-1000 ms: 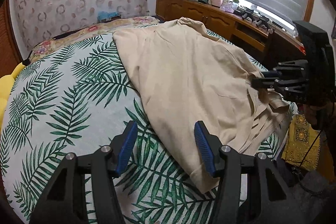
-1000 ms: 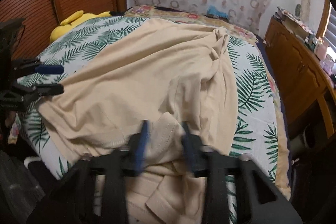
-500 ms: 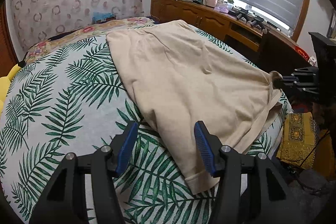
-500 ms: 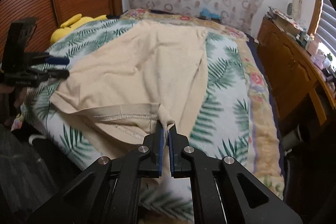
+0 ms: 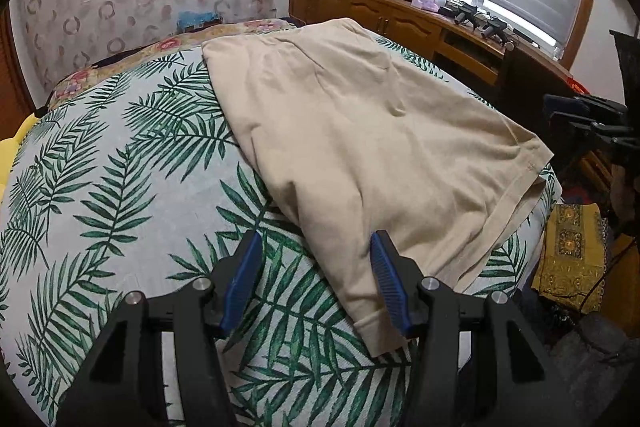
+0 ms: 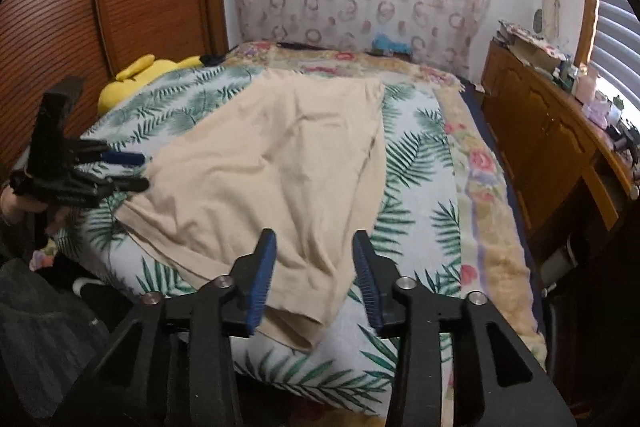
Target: Fold small clothes
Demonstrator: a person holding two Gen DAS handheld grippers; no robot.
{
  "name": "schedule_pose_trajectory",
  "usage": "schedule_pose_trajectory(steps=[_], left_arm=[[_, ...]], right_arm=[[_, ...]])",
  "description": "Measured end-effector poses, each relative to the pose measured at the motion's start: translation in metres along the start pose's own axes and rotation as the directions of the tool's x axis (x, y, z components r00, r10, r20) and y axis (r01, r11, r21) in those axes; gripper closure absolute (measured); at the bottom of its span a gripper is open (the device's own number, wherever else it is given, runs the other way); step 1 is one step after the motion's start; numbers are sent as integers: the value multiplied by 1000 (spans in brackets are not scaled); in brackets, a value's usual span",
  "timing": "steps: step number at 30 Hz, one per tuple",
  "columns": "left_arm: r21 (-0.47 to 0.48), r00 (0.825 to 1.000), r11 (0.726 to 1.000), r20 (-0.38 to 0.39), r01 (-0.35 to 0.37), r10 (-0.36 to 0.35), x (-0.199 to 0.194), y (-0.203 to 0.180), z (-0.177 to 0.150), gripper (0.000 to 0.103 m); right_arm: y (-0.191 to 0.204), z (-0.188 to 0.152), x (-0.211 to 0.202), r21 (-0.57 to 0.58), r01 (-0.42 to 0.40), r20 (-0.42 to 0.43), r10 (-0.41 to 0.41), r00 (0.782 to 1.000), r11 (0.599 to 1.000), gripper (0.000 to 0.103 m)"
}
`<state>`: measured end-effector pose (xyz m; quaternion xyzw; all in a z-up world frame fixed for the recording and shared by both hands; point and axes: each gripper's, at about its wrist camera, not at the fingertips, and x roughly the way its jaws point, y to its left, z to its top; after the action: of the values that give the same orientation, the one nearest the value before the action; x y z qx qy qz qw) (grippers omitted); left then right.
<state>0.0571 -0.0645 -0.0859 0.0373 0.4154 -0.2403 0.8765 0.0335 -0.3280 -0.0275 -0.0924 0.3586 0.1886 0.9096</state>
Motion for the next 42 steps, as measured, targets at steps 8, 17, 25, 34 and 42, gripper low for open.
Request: schedule_pose_trajectory(steps=[8, 17, 25, 34, 42], left_arm=[[-3, 1000, 1000, -19, 4, -4, 1, 0, -7, 48], [-5, 1000, 1000, -15, 4, -4, -2, -2, -13, 48], [-15, 998, 997, -8, 70, -70, -6, -7, -16, 61], [-4, 995, 995, -16, 101, -101, -7, -15, -19, 77], [8, 990, 990, -5, 140, -140, -12, -18, -16, 102]], right_arm=[[-3, -6, 43, 37, 45, -67, -42, 997, 998, 55], [-13, -23, 62, 81, 88, -124, -78, 989, 993, 50], [-10, -31, 56, 83, 32, -167, -18, 986, 996, 49], [-4, -36, 53, 95, -22, -161, 37, 986, 995, 68], [2, -33, 49, 86, -105, -115, 114, 987, 991, 98]])
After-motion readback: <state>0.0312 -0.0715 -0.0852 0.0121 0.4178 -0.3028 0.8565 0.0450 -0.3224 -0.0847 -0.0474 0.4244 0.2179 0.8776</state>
